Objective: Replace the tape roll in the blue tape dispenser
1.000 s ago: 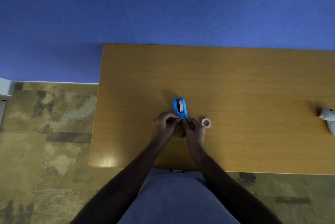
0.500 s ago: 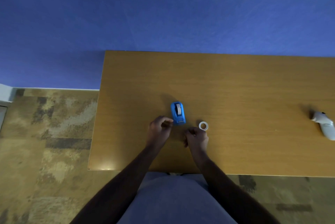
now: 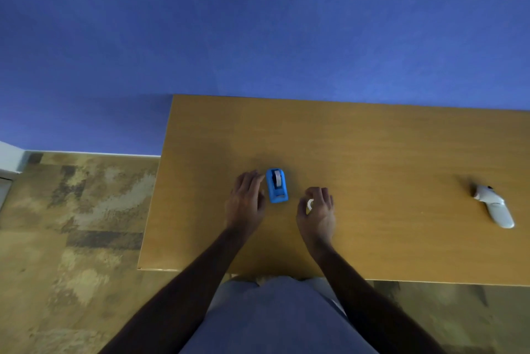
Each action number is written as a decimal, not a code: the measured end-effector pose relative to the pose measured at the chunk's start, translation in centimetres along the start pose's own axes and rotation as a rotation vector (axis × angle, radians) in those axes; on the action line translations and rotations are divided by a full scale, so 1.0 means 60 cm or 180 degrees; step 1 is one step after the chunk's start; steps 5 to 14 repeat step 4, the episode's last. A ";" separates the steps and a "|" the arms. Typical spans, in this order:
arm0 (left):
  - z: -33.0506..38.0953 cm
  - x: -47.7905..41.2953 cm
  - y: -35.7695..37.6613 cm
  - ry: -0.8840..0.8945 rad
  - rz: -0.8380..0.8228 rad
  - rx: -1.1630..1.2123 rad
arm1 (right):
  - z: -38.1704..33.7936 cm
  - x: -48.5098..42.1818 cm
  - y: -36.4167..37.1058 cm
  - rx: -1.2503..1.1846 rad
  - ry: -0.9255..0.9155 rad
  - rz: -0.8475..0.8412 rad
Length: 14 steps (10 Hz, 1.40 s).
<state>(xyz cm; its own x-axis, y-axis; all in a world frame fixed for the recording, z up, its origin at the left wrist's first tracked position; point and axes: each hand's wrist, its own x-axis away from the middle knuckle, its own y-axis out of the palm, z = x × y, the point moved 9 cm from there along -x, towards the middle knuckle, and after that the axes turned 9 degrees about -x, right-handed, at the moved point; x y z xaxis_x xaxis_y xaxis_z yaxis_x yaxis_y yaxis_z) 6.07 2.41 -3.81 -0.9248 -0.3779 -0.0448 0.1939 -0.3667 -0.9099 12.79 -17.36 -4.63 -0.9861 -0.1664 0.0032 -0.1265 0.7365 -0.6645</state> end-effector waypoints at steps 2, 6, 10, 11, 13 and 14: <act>0.026 -0.003 -0.018 0.0373 -0.0026 -0.0422 | -0.037 -0.021 0.000 0.0619 -0.0463 -0.0445; 0.065 -0.066 -0.097 0.0822 0.0317 -0.0569 | -0.139 -0.082 -0.035 0.0566 -0.1023 -0.0277; 0.065 -0.066 -0.097 0.0822 0.0317 -0.0569 | -0.139 -0.082 -0.035 0.0566 -0.1023 -0.0277; 0.065 -0.066 -0.097 0.0822 0.0317 -0.0569 | -0.139 -0.082 -0.035 0.0566 -0.1023 -0.0277; 0.065 -0.066 -0.097 0.0822 0.0317 -0.0569 | -0.139 -0.082 -0.035 0.0566 -0.1023 -0.0277; 0.065 -0.066 -0.097 0.0822 0.0317 -0.0569 | -0.139 -0.082 -0.035 0.0566 -0.1023 -0.0277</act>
